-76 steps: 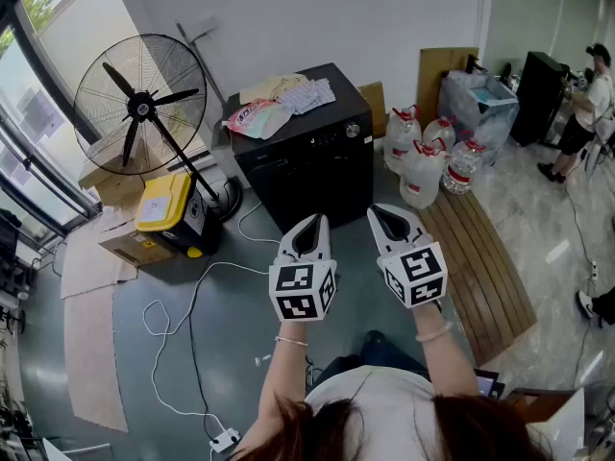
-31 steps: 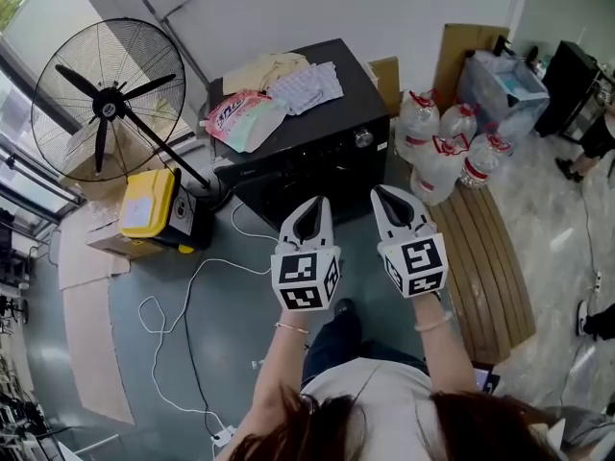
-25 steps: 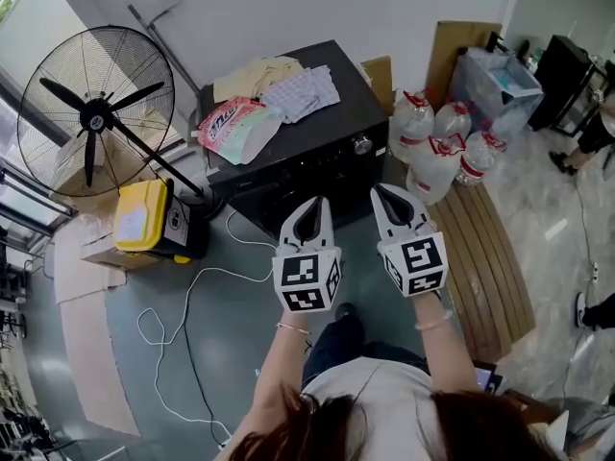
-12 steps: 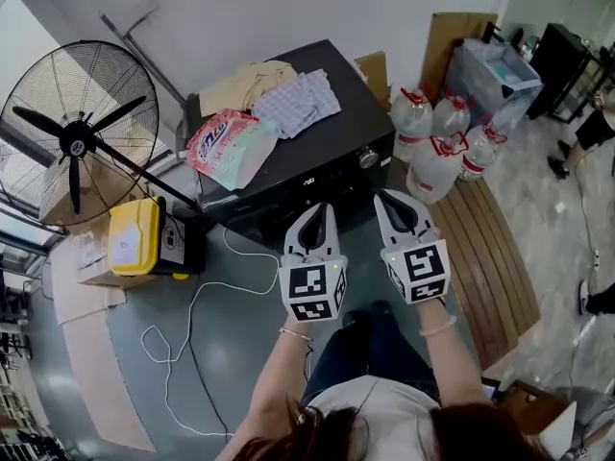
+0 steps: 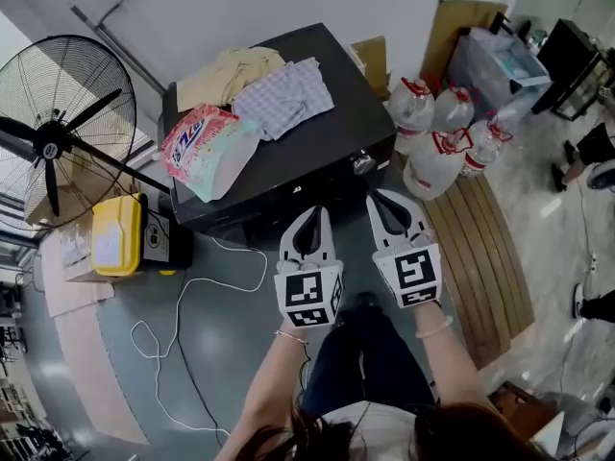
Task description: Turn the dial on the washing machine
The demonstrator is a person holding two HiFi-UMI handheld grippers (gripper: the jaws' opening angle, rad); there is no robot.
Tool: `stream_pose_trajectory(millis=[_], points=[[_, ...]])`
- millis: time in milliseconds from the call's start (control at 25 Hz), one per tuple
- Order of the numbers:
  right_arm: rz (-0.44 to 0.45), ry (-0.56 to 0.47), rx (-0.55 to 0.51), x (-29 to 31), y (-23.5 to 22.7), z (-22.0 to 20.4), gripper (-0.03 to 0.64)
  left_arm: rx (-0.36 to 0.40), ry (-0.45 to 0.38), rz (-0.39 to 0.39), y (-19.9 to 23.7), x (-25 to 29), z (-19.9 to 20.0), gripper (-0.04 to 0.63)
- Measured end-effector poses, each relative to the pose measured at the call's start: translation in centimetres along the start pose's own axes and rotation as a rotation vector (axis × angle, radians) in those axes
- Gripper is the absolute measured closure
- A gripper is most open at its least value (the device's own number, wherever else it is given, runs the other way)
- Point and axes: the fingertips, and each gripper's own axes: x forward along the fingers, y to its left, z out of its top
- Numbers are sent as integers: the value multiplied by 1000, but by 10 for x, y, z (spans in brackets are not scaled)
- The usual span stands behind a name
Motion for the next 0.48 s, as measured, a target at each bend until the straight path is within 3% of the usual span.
stream_pose_trajectory(millis=[480], points=[[50,-14,-48,45,-26,-51,585,20,21,61,7,47,-53,578]])
